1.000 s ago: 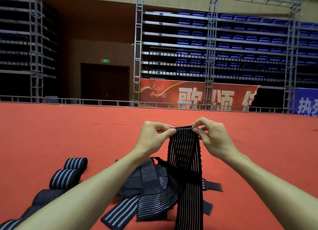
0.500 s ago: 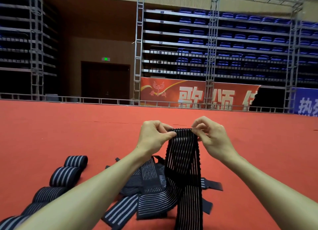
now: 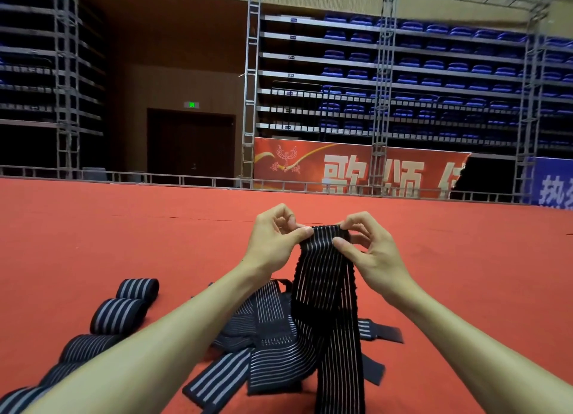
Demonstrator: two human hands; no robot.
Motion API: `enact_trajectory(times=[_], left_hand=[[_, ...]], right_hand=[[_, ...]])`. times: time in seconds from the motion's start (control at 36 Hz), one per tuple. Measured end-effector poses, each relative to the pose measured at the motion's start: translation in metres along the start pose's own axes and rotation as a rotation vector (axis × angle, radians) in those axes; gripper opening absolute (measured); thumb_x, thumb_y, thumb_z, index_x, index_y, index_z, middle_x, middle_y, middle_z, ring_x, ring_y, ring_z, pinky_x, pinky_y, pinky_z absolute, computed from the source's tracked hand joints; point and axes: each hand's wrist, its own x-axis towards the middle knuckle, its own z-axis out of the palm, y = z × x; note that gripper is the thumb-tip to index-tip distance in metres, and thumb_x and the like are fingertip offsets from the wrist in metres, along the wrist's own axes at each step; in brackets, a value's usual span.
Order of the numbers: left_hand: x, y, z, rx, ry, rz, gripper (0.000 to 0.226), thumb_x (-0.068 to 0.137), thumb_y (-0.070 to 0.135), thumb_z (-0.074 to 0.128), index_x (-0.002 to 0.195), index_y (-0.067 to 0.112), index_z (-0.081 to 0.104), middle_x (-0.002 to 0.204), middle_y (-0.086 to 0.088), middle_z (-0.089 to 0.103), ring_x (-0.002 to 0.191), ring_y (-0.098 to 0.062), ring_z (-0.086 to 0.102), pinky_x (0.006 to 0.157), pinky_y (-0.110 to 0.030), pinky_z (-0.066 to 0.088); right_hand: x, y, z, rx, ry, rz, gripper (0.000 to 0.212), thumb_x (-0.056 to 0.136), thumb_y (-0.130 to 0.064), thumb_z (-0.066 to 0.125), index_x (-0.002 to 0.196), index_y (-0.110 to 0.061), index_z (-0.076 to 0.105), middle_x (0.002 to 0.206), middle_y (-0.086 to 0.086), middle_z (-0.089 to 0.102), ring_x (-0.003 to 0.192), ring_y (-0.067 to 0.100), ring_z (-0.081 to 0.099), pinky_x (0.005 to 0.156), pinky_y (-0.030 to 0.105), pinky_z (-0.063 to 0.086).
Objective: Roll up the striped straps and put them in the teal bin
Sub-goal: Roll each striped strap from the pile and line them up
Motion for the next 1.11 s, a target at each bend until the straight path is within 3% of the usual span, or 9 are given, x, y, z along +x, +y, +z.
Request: enact_trajectory(times=[0.11, 0.22, 0.28, 0.36, 0.58, 0.72, 0.97, 1.11], left_hand=[[0.002, 0.0, -0.002, 0.018, -0.036, 0.019, 0.018, 0.086, 0.004, 0.073, 0.082, 0.014, 0.06, 0.073, -0.002, 0.061, 0.073, -0.015, 0.063, 0.071, -0.025, 0.055], [0.001, -0.002, -0.005, -0.028, -0.143, -0.002, 0.016, 0.087, 0.006, 0.072, 0.098, 0.018, 0.069, 0.085, -0.002, 0.065, 0.079, -0.018, 0.068, 0.076, -0.029, 0.058], [-0.001, -0.003, -0.006, -0.036, -0.148, -0.007, 0.014, 0.088, 0.004, 0.072, 0.096, 0.015, 0.071, 0.085, 0.0, 0.068, 0.078, -0.012, 0.069, 0.074, -0.024, 0.056], [0.0, -0.005, -0.005, -0.027, -0.088, -0.008, 0.01, 0.088, 0.002, 0.071, 0.091, 0.011, 0.073, 0.081, -0.001, 0.07, 0.08, -0.014, 0.069, 0.076, -0.028, 0.058], [0.006, -0.008, -0.004, -0.014, -0.025, -0.007, 0.009, 0.089, 0.002, 0.07, 0.084, 0.01, 0.07, 0.06, 0.01, 0.062, 0.074, -0.014, 0.064, 0.076, -0.032, 0.057], [0.006, -0.008, -0.003, -0.012, -0.029, 0.0, 0.009, 0.089, 0.003, 0.069, 0.083, 0.009, 0.069, 0.056, 0.012, 0.061, 0.066, -0.007, 0.061, 0.069, -0.026, 0.055], [0.01, -0.006, 0.0, -0.048, 0.049, 0.006, 0.016, 0.091, 0.003, 0.068, 0.08, 0.015, 0.068, 0.071, -0.002, 0.06, 0.07, -0.012, 0.059, 0.076, -0.038, 0.055], [0.012, 0.0, 0.003, -0.088, 0.067, 0.01, 0.015, 0.092, 0.004, 0.066, 0.084, 0.017, 0.069, 0.077, 0.001, 0.063, 0.072, -0.007, 0.06, 0.072, -0.027, 0.053]], right_hand=[[0.002, 0.002, 0.007, 0.071, 0.043, 0.02, 0.025, 0.089, 0.005, 0.066, 0.08, -0.017, 0.057, 0.075, -0.008, 0.059, 0.074, 0.011, 0.057, 0.068, 0.027, 0.047], [0.005, 0.0, 0.013, 0.173, 0.107, 0.047, 0.029, 0.087, 0.013, 0.064, 0.075, -0.014, 0.061, 0.075, -0.006, 0.064, 0.074, 0.011, 0.062, 0.07, 0.028, 0.052], [0.005, 0.0, 0.014, 0.218, 0.114, 0.054, 0.028, 0.087, 0.013, 0.063, 0.077, -0.013, 0.062, 0.078, -0.001, 0.066, 0.076, 0.013, 0.064, 0.071, 0.03, 0.055], [0.004, 0.0, 0.016, 0.245, 0.117, 0.034, 0.024, 0.088, 0.013, 0.062, 0.08, -0.009, 0.065, 0.08, 0.004, 0.069, 0.077, 0.014, 0.066, 0.073, 0.029, 0.055], [0.005, -0.002, 0.023, 0.273, 0.15, 0.023, 0.023, 0.089, 0.008, 0.065, 0.083, -0.013, 0.072, 0.08, -0.002, 0.075, 0.078, 0.01, 0.071, 0.072, 0.021, 0.055], [0.006, -0.005, 0.021, 0.241, 0.142, 0.026, 0.024, 0.091, 0.006, 0.062, 0.083, -0.015, 0.072, 0.079, -0.004, 0.075, 0.076, 0.008, 0.07, 0.069, 0.019, 0.054], [0.005, -0.009, 0.024, 0.213, 0.106, -0.032, 0.02, 0.09, 0.003, 0.066, 0.088, -0.016, 0.072, 0.084, -0.008, 0.073, 0.08, 0.003, 0.068, 0.074, 0.017, 0.052], [0.005, -0.008, 0.024, 0.073, -0.013, -0.001, 0.032, 0.081, -0.001, 0.077, 0.1, -0.027, 0.072, 0.1, -0.015, 0.073, 0.094, 0.006, 0.068, 0.085, 0.026, 0.055]])
